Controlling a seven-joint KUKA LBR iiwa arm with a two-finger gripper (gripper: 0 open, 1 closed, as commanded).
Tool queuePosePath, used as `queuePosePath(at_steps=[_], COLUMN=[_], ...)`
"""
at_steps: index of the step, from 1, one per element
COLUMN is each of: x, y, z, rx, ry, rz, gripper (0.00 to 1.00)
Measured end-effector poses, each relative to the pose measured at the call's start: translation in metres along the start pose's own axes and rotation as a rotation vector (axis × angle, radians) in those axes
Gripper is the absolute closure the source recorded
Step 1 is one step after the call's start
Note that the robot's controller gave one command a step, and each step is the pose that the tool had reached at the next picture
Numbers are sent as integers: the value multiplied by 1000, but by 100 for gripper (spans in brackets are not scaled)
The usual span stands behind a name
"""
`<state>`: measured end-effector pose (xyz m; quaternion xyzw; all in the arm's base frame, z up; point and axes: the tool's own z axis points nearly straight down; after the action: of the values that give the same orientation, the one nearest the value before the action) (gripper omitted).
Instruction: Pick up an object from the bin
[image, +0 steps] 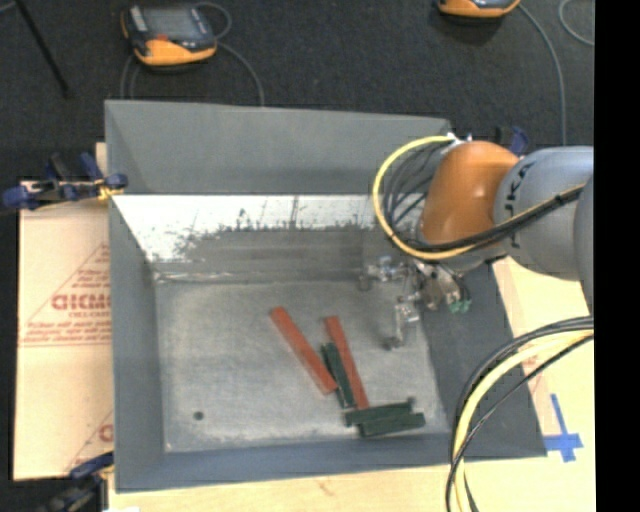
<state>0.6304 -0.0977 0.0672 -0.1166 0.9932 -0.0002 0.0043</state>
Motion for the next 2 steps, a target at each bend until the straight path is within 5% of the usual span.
queuePosePath(at_steps=[1, 2], x=[3, 5], y=[23, 36], z=[-12, -16], rx=[1, -1], ry=[5, 5], rz=[-63, -319], gripper=[0, 0])
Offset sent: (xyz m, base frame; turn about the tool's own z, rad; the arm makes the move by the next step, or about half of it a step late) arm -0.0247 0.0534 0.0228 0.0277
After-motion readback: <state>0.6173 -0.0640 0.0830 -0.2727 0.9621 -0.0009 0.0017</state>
